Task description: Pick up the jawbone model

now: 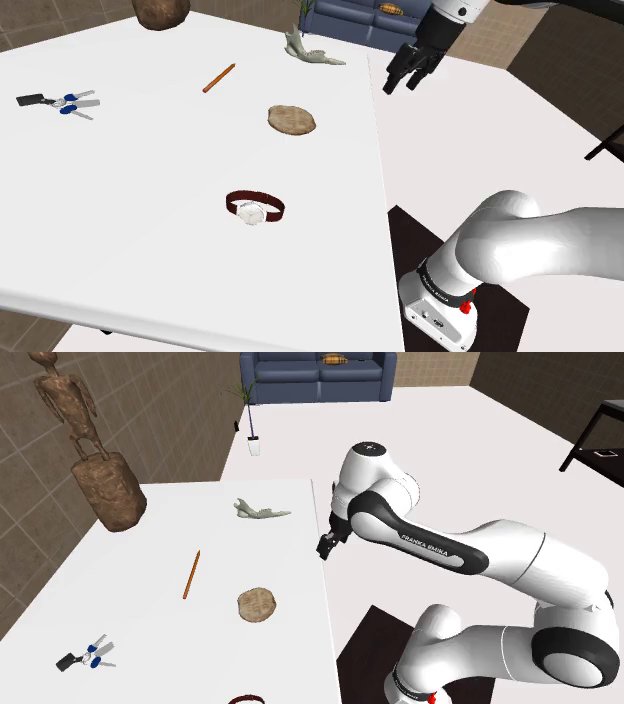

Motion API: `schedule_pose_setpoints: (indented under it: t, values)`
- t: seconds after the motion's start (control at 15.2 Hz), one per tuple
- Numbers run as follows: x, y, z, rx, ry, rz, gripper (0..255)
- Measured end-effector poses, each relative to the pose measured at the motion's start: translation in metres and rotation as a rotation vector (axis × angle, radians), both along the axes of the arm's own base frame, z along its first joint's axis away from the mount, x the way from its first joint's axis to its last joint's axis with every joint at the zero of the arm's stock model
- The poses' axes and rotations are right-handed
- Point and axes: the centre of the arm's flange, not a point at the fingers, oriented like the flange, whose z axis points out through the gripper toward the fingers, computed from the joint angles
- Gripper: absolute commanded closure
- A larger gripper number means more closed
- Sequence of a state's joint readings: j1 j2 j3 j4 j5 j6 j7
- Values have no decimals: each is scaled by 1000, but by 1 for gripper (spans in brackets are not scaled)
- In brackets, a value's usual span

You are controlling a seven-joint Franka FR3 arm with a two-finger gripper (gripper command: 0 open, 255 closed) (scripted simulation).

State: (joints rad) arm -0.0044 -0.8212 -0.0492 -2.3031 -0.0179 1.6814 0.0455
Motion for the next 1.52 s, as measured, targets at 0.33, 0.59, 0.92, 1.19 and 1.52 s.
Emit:
schedule_pose_setpoints:
  t: [0.33, 0.59, 0.92, 1.19, 1.52]
  values:
    - [36, -17, 0, 7, 2, 73, 0]
    - [88, -38, -1, 15, 4, 169, 0]
    - [153, -58, -2, 25, 6, 291, 0]
    - [209, -71, -8, 32, 8, 388, 0]
    - [277, -74, -10, 41, 11, 511, 0]
